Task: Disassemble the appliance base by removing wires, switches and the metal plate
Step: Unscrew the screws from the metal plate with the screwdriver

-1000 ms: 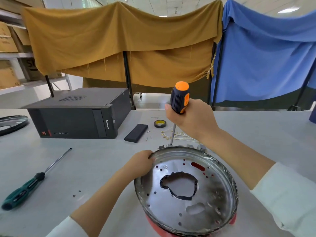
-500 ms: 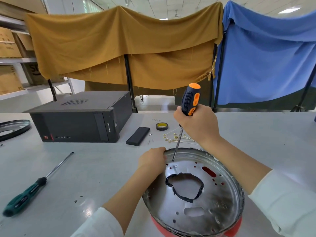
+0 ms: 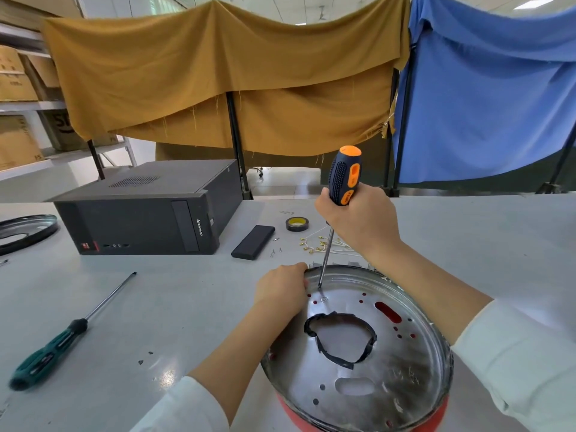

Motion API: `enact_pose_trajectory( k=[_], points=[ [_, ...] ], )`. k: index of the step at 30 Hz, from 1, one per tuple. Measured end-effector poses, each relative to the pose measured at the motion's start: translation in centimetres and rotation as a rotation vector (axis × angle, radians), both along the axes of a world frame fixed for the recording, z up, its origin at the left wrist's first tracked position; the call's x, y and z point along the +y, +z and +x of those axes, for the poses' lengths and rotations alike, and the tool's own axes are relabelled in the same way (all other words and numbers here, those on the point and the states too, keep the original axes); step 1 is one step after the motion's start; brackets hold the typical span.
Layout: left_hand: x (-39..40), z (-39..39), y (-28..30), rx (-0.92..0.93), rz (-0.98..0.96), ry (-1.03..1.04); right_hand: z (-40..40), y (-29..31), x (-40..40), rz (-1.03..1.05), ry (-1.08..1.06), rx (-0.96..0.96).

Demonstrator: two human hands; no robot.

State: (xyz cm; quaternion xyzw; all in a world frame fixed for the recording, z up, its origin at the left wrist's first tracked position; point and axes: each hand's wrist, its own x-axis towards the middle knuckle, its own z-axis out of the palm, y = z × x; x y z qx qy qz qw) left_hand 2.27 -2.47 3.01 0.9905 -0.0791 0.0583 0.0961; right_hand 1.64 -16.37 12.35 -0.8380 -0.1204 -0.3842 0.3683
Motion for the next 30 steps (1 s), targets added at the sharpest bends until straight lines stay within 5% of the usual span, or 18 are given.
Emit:
enact_pose_trajectory(
  k=[23,30],
  points=[
    [-0.2,0.1,-0.4,-0.035,0.014,0.005,2.4,0.9,0.7,-0.050,-0.312,0.143],
    [0.0,0.3,-0.6,-0.033,-0.001,-0.014,3.4,1.2,1.4,0.007,-0.041,0.198]
  ],
)
